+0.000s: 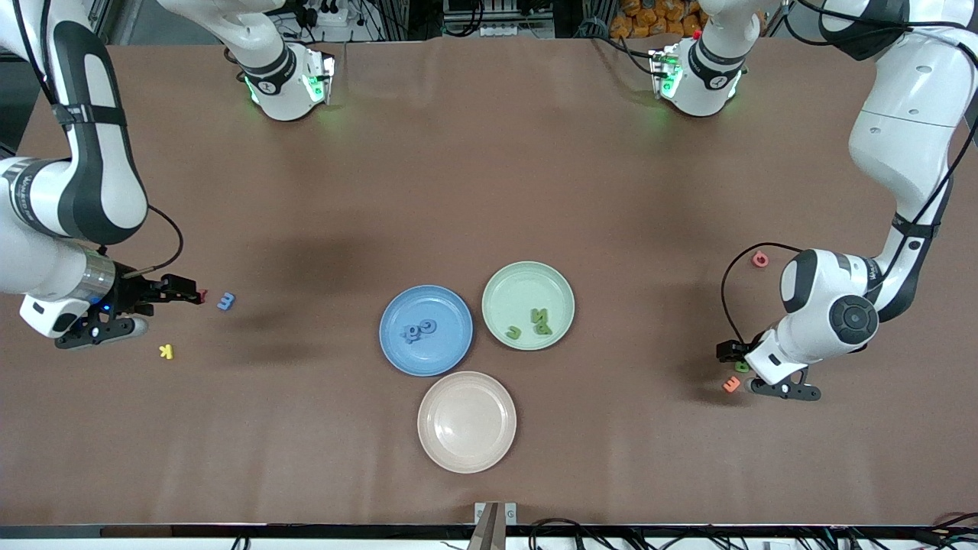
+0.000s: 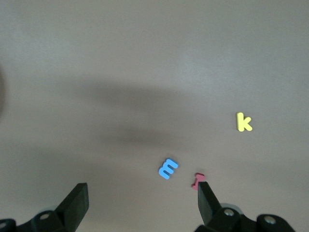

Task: Sort letters by color into matching plates
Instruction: 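Move the right gripper back toward the blue E beside the red I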

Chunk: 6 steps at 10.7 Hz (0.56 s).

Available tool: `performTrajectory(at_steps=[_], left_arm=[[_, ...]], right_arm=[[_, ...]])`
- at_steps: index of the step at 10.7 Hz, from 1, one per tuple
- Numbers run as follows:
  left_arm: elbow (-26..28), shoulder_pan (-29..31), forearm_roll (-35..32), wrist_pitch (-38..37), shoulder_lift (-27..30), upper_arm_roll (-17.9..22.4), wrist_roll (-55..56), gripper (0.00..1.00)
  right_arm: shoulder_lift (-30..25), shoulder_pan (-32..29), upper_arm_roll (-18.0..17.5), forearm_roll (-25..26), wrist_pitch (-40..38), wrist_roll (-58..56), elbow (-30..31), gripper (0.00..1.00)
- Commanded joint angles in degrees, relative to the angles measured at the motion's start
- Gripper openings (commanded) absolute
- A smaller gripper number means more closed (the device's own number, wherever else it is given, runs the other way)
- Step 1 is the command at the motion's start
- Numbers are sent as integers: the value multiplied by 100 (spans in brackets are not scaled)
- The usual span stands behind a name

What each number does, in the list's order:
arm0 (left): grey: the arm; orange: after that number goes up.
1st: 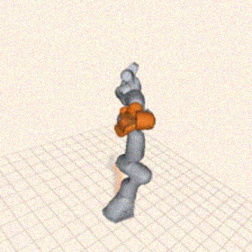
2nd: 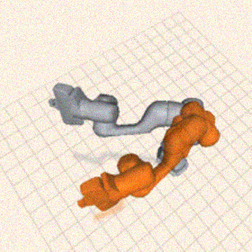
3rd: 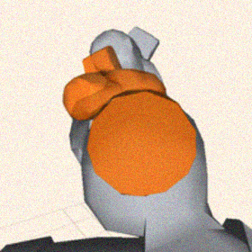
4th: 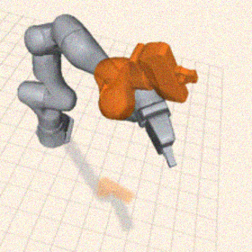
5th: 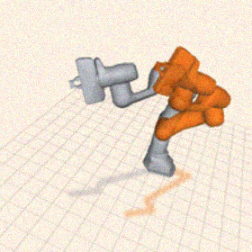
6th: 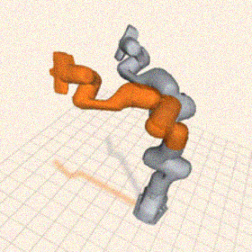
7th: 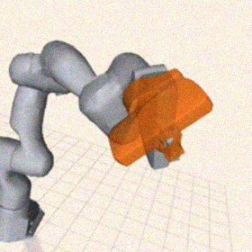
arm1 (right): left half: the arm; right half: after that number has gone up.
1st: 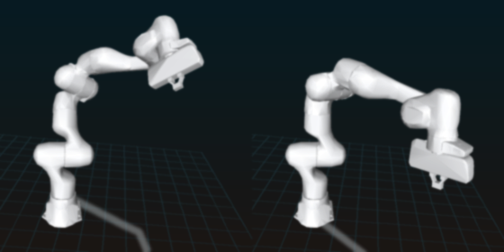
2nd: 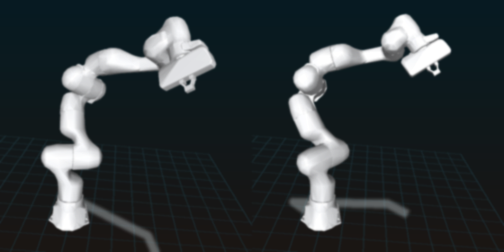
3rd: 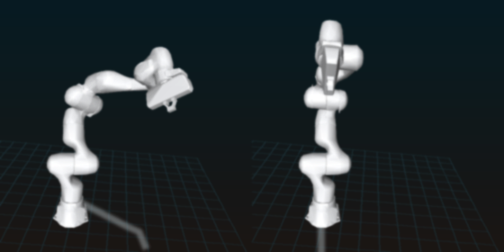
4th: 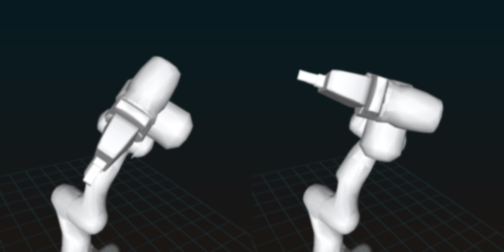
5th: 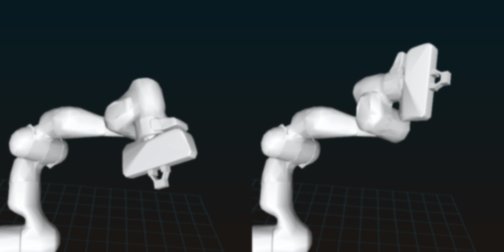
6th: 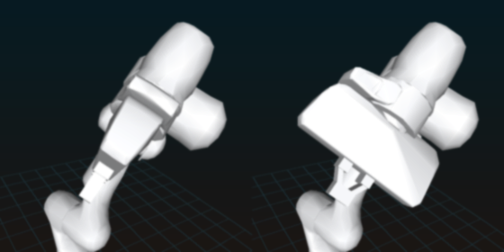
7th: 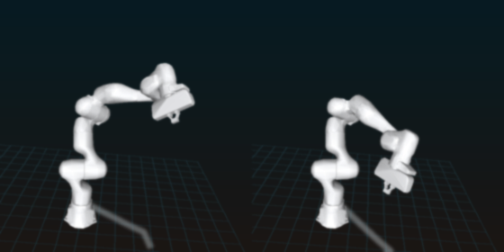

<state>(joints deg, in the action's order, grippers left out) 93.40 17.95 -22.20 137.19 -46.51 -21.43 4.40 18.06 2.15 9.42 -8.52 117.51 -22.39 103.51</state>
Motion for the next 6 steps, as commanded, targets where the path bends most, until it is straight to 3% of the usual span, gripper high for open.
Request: performTrajectory(at_steps=[1,6], left_arm=[[-15,-54,-21,36,36,51,69,100],[-15,-46,-21,36,36,51,61,100]], right_arm=[[-329,-126,-72,183,762,147,791,100],[-505,-390,-72,192,1597,252,1749,100]])
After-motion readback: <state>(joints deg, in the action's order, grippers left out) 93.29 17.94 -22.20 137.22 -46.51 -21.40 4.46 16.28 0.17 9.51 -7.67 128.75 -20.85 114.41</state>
